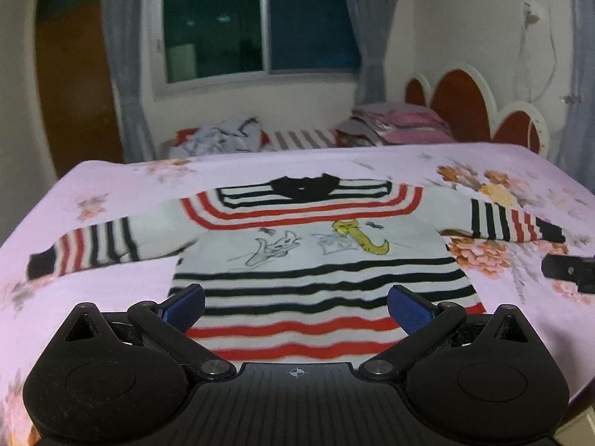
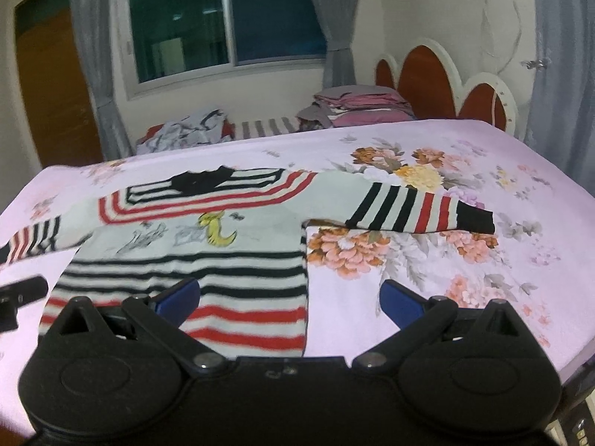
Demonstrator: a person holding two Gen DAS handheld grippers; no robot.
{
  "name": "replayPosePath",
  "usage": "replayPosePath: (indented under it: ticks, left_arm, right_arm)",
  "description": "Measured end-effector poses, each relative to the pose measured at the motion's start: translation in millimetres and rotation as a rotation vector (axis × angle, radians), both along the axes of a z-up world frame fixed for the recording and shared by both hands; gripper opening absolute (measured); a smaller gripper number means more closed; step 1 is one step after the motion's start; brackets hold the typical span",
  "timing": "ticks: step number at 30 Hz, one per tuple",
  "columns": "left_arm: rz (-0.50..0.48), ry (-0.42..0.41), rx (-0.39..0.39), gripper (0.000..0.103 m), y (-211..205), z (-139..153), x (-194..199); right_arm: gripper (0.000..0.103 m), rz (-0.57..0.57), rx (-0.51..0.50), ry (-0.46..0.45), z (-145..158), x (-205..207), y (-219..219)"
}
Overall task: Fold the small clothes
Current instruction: 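Move both grippers forward over the sweater toward its sleeves, then grasp the black sleeve cuff with the right gripper and lift it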
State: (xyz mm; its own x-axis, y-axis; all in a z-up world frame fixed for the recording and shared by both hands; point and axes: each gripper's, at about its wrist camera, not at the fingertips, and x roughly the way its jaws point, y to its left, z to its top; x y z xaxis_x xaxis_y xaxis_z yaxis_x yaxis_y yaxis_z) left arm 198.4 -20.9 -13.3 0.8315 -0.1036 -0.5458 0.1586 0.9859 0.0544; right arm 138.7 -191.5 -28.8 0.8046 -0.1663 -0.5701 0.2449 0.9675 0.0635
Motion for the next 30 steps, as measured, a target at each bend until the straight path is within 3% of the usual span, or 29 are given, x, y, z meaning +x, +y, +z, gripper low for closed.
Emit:
replayPosePath:
  ticks: [14, 19, 23, 30]
  left_arm:
    - [-0.079, 0.040, -0.024, 0.103, -1.3, -15.3, 104.7]
    - [-0.074, 0.044, -0.043, 0.103, -21.2, -20.6, 137.2]
    - [-0.038, 0.041, -0.026, 0.103, -43.6, -26.3, 165.0]
    - [-0.002, 0.102, 0.014, 0.103, -90.8, -41.5, 207.9]
  right_arm:
    - [0.101, -0.193, 0.062, -0.058, -14.3, 70.2, -33.1]
    - [0.084, -0.266, 0.090, -0.071, -18.9, 78.9, -75.5]
    - [0.078, -0.315, 0.121, -0.074, -26.2, 92.3, -121.2]
    - [0.061, -0.390, 0.220, -0.059, -55.9, 125.2, -214.2]
